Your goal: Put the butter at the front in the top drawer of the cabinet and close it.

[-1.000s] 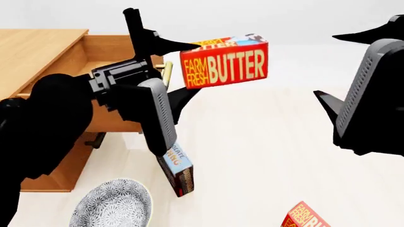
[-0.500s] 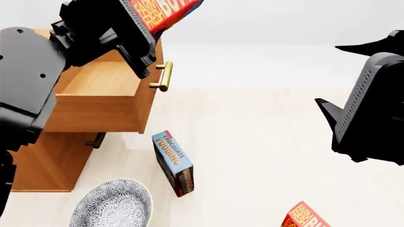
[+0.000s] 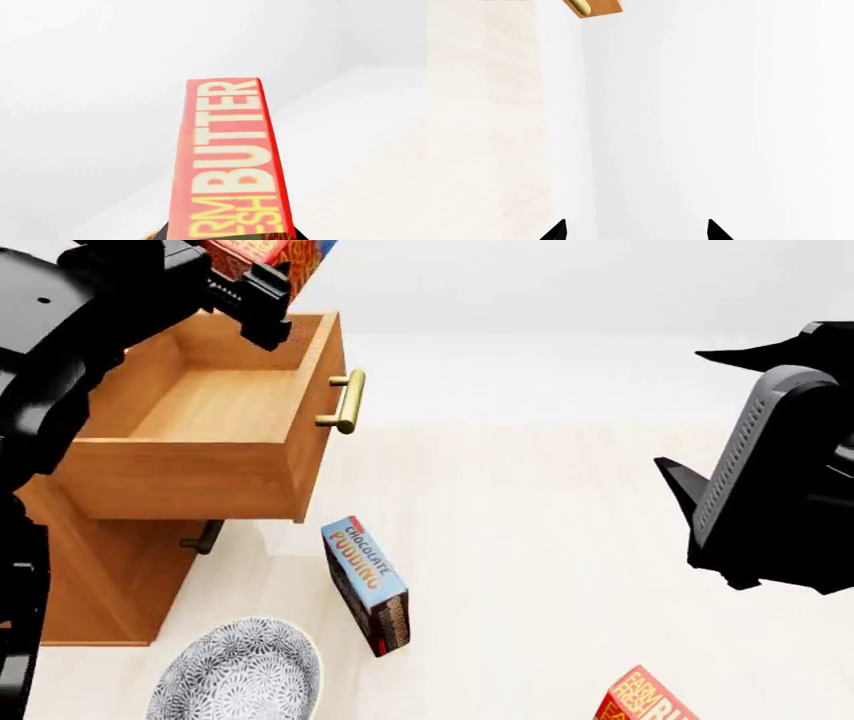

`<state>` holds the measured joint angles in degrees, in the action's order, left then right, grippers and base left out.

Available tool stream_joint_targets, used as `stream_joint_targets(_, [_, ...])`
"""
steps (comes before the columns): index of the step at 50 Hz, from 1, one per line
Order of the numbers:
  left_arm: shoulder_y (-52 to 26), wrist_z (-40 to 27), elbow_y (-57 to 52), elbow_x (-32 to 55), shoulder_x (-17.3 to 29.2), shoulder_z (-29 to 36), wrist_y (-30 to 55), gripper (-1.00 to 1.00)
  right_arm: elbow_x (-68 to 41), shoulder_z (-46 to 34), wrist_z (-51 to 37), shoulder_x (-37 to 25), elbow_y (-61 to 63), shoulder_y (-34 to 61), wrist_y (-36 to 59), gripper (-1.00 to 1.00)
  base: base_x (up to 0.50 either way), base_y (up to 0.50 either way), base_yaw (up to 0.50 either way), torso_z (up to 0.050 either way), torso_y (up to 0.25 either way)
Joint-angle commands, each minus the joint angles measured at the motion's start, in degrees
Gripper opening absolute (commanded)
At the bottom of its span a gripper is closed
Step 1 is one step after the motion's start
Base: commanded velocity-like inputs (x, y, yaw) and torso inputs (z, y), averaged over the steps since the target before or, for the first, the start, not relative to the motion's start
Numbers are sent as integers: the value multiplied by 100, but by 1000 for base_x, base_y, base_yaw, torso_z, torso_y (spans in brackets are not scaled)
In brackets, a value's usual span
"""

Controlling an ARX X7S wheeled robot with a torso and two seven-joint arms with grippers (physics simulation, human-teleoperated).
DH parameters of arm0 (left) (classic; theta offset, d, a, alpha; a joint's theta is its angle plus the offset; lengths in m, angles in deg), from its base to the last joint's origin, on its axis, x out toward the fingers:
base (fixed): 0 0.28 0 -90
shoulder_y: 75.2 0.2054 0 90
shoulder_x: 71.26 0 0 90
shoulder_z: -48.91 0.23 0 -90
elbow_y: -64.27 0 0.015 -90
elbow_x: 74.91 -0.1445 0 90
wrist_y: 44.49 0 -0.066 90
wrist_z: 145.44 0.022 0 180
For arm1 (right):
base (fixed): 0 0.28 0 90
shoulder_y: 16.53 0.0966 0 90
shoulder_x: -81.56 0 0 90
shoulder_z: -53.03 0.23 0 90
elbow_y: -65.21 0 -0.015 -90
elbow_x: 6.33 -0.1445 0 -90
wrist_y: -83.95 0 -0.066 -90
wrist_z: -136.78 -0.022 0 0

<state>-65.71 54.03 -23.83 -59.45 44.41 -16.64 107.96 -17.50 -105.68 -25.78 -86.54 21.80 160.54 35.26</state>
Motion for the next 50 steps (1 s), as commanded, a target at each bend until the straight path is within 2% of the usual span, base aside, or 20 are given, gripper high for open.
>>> stream_joint_targets(1, [-353, -516, 241, 48, -293, -632, 816, -100, -11, -1, -25, 52, -13, -53, 27, 100, 0, 0, 0, 0, 0])
stream_joint_targets(24, [-873, -1176, 1408, -8, -790, -1422, 1521, -100, 57, 17, 108, 223, -92, -21, 58, 100, 0, 0, 0, 0, 1])
stream_joint_targets(37, [-1128, -1089, 2062, -81, -830, -1006, 1620, -100, 7, 34, 70, 153, -54, -77, 43, 100, 0, 0, 0, 1, 2])
stream_joint_targets(50, [-1088, -1017, 2473, -246, -812, -488, 1265, -100, -6, -5, -60, 178, -26, -202, 70, 100, 0, 0, 0, 0, 2])
